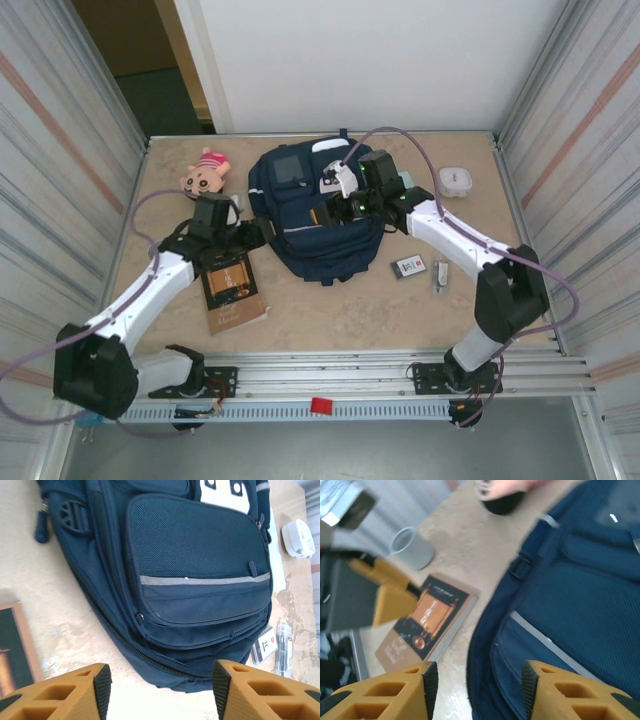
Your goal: Pack the student bag
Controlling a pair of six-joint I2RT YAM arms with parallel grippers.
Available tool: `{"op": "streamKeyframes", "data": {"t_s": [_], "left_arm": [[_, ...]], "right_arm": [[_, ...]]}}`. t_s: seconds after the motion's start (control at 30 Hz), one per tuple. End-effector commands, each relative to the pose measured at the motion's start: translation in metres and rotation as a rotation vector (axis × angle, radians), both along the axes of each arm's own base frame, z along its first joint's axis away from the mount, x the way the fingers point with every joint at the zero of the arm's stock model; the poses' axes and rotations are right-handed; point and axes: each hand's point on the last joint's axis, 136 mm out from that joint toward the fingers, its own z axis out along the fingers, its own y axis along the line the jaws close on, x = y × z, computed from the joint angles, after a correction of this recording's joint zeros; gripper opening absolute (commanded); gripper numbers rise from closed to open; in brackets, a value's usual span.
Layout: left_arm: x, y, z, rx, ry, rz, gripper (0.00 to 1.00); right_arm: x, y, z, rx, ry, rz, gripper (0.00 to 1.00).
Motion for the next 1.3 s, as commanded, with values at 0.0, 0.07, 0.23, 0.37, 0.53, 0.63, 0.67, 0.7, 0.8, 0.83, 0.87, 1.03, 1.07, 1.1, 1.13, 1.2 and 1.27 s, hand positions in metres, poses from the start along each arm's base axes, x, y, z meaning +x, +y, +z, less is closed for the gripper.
{"op": "streamKeyframes", "data": {"t_s": [0.0, 0.07, 0.23, 0.37, 0.53, 0.63, 0.67, 0.7, 0.8, 0.83, 0.87, 1.03, 1.07, 1.1, 1.13, 1.2, 1.27], "left_arm": [[0.019, -0.016, -0.003, -0.026, -0.033, -0.006, 0.57], [0.028, -0.023, -0.014, -0.019, -0.023, -0.014, 0.57], [0.040, -0.019, -0.054, 0.052, 0.047, 0.018, 0.57], [0.045, -0.018, -0.064, 0.064, 0.063, 0.027, 0.57], [0.046, -0.010, -0.064, 0.074, 0.071, 0.050, 0.57], [0.042, -0.003, -0.051, 0.079, 0.068, 0.059, 0.58], [0.038, 0.000, -0.044, 0.079, 0.072, 0.066, 0.59], [0.033, 0.003, -0.039, 0.082, 0.081, 0.074, 0.60], [0.012, 0.021, -0.025, 0.080, 0.119, 0.114, 0.63], [0.003, 0.031, -0.024, 0.086, 0.142, 0.143, 0.64], [-0.006, 0.042, -0.023, 0.084, 0.160, 0.169, 0.64], [-0.048, 0.087, -0.036, 0.074, 0.248, 0.306, 0.65], [-0.056, 0.094, -0.041, 0.063, 0.268, 0.331, 0.66], [-0.062, 0.100, -0.046, 0.053, 0.285, 0.351, 0.66], [-0.068, 0.106, -0.051, 0.042, 0.301, 0.371, 0.66], [-0.078, 0.120, -0.062, 0.042, 0.335, 0.412, 0.67], [-0.085, 0.129, -0.072, 0.046, 0.357, 0.437, 0.67]], "right_arm": [[0.023, -0.021, -0.063, 0.006, 0.283, -0.298, 0.45], [0.027, -0.029, -0.088, -0.011, 0.335, -0.372, 0.41], [0.019, -0.027, -0.128, -0.001, 0.420, -0.446, 0.36], [0.007, -0.017, -0.148, -0.010, 0.442, -0.473, 0.37], [0.008, -0.004, -0.138, 0.024, 0.426, -0.472, 0.38], [0.015, -0.010, -0.112, 0.011, 0.380, -0.476, 0.45], [0.016, -0.011, -0.099, 0.013, 0.364, -0.472, 0.47], [0.017, -0.013, -0.083, 0.017, 0.344, -0.463, 0.48], [0.008, -0.005, -0.035, 0.035, 0.292, -0.412, 0.52], [0.001, 0.001, -0.021, 0.034, 0.280, -0.395, 0.53], [-0.007, 0.008, -0.011, 0.031, 0.275, -0.379, 0.54], [-0.051, 0.049, -0.011, -0.015, 0.366, -0.329, 0.56], [-0.060, 0.059, -0.018, -0.028, 0.394, -0.318, 0.57], [-0.068, 0.069, -0.024, -0.041, 0.410, -0.298, 0.57], [-0.077, 0.080, -0.032, -0.061, 0.426, -0.269, 0.58], [-0.091, 0.100, -0.047, -0.103, 0.461, -0.213, 0.58], [-0.101, 0.119, -0.065, -0.145, 0.488, -0.155, 0.58]]}}
